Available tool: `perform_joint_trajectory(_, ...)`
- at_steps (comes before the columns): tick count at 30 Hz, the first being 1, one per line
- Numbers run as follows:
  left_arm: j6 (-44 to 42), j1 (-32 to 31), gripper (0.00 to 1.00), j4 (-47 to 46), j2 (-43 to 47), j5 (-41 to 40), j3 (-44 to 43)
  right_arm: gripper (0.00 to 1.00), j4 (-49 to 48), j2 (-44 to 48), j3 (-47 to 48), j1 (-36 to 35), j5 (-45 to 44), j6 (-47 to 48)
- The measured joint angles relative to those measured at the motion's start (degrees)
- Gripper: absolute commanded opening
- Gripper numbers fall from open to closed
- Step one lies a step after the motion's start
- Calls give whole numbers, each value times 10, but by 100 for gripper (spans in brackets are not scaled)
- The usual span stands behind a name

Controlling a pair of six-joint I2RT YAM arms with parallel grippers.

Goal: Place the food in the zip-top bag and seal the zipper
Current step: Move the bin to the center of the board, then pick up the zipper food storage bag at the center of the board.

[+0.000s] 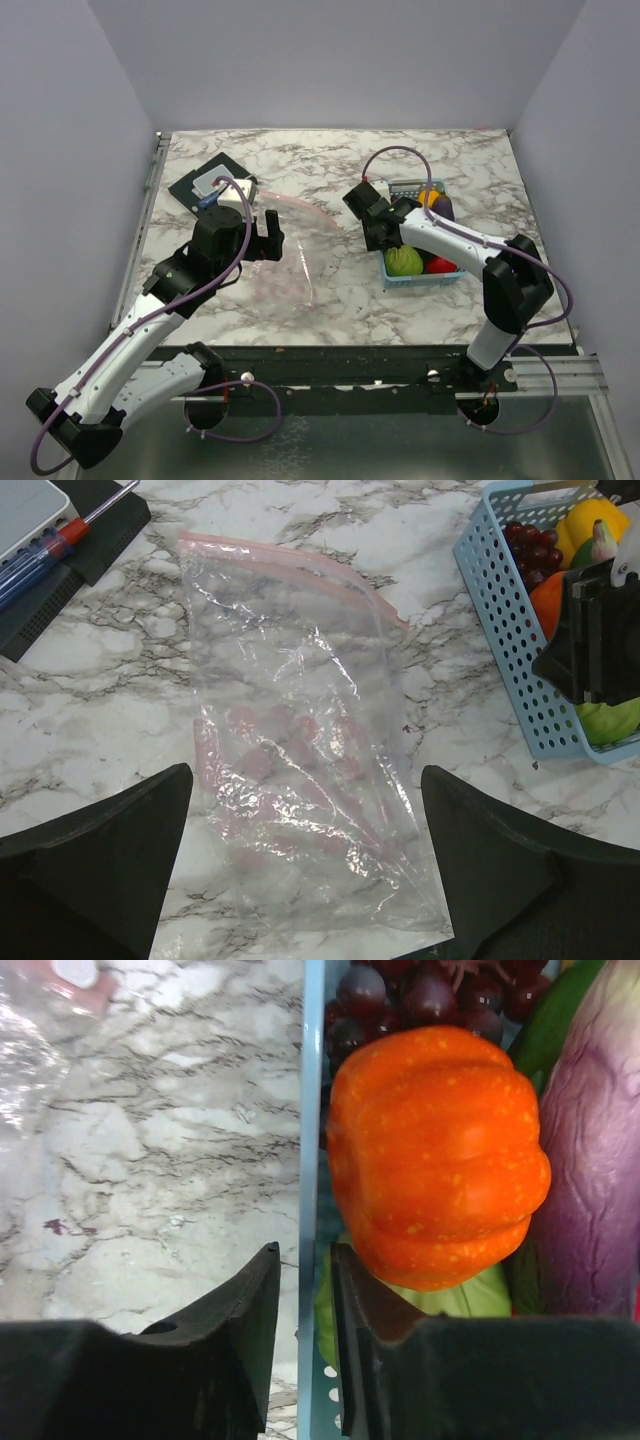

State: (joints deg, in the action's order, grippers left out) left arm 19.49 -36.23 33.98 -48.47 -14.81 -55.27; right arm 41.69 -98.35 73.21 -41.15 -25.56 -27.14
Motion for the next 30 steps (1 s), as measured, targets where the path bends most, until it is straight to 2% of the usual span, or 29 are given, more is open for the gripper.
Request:
perform_joint_trajectory(8, 0, 0, 99, 0, -2, 0, 0, 51, 21, 27, 82, 0, 7, 16)
perform_joint_trajectory(13, 0, 0, 99, 0, -2, -1, 0, 56, 30, 39, 156, 0, 31, 35)
perform_joint_trajectory(16, 0, 0, 99, 0, -2, -1, 0, 68, 38, 34, 200, 0, 51, 42)
perform_joint_trajectory(19, 1, 0, 99, 0, -2, -1, 0, 78, 40, 24, 237, 0, 75, 46)
perform_joint_trajectory(30, 11, 0, 99, 3, 15, -1, 6, 99, 45, -78, 345, 0, 154, 58)
